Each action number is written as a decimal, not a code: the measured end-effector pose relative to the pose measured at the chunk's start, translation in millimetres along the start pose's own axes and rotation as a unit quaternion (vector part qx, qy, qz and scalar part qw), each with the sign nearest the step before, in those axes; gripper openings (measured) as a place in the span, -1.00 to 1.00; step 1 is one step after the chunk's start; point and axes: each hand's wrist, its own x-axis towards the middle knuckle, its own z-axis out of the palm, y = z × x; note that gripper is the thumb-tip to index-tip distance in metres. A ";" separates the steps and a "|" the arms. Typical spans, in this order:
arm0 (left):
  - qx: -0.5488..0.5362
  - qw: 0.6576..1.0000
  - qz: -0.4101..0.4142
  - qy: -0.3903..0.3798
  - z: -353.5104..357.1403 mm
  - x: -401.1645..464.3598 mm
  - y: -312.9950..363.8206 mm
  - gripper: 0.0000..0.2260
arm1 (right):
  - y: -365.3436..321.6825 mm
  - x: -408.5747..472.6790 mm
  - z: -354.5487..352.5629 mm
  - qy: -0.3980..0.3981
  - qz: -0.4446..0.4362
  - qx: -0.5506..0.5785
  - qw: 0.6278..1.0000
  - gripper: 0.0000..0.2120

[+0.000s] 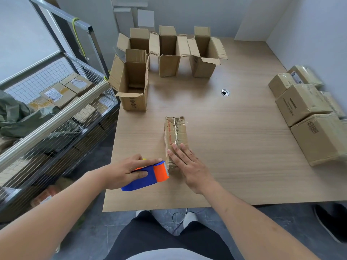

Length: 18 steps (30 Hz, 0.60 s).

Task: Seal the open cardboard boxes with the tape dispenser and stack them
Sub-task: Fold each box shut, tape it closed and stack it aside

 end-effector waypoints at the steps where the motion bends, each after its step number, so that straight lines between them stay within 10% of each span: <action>1: 0.000 1.000 0.000 -0.002 -0.7 0.0 0.7 -0.52 | 0.6 0.4 -0.5 -0.010 0.001 -0.002 1.000 -0.31; 18: 0.018 0.994 -0.110 0.009 -0.3 13.1 -0.7 -0.59 | -15.3 4.3 -2.2 -0.032 0.043 -0.008 0.999 -0.45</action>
